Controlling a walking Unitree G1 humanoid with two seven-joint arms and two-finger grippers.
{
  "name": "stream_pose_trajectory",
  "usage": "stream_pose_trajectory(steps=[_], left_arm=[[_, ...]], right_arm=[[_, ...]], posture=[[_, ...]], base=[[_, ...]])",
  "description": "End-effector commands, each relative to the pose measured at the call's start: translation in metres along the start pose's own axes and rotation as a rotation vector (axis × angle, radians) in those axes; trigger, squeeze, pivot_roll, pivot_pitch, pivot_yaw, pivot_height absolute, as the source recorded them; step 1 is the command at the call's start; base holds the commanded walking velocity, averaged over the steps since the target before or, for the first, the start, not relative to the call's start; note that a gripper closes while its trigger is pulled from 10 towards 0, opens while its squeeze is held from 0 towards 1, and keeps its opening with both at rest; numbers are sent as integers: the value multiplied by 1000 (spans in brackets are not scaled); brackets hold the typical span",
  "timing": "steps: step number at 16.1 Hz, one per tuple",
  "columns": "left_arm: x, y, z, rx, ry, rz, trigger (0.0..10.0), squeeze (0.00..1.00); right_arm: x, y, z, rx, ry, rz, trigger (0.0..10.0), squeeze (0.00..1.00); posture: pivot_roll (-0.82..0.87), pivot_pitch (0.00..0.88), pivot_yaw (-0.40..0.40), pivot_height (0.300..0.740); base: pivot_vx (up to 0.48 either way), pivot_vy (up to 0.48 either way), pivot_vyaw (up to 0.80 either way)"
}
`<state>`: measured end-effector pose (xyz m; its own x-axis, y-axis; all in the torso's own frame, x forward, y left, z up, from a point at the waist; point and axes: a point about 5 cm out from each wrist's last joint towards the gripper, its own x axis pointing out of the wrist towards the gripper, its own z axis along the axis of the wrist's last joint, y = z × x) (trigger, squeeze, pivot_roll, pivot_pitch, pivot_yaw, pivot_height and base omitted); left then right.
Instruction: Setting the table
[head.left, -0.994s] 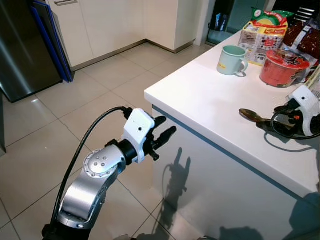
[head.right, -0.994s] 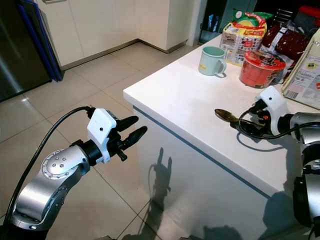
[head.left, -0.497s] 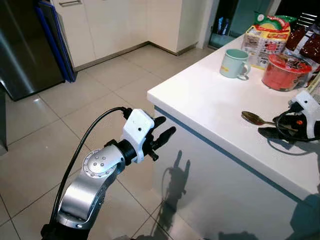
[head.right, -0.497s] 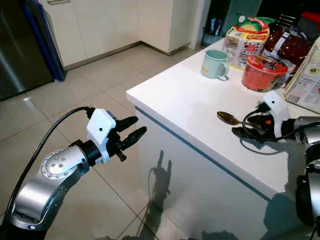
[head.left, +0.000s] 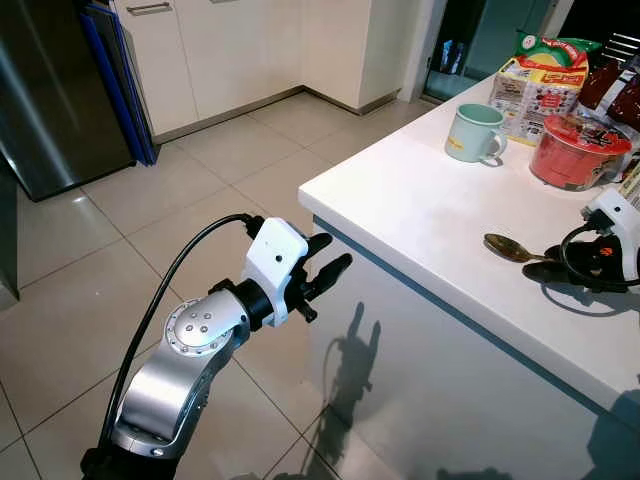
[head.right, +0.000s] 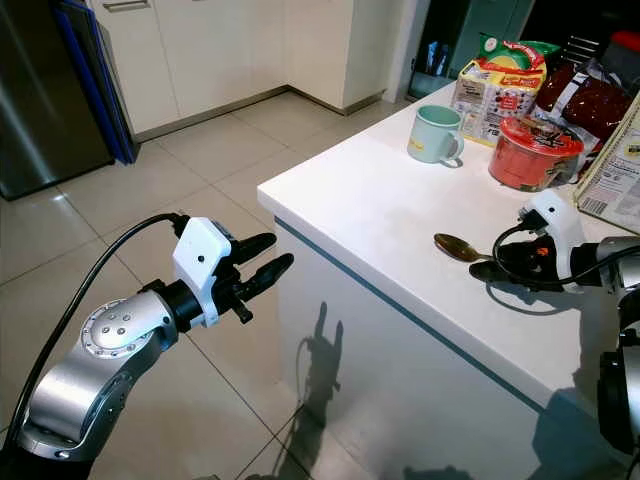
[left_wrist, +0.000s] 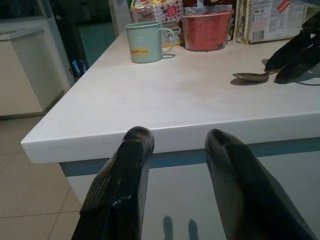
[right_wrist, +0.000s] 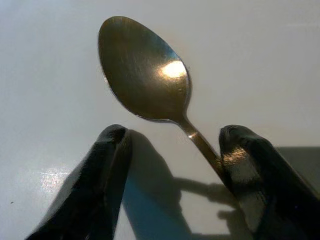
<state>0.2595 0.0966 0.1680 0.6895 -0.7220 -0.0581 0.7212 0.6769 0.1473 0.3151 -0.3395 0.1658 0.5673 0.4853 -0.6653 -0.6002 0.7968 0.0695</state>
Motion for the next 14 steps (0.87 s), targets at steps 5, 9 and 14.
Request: stream_pose_trajectory(steps=[5,9,14], left_arm=[[2,-2,4,11,-6,-22,10000,0],[2,0,4,19,-8,-8,10000,0],[3,0,4,20,-9,-8,10000,0]], right_arm=[[7,6,-21,44,108,61,0,0],[12,8,-13,28,76,82,0,0],[13,10,-14,35,71,98,0,0]], posture=[[-22,0,-14,740],[-20,0,-18,740],[-25,0,-17,740]], base=[[0,0,0],[0,0,0],[0,0,0]])
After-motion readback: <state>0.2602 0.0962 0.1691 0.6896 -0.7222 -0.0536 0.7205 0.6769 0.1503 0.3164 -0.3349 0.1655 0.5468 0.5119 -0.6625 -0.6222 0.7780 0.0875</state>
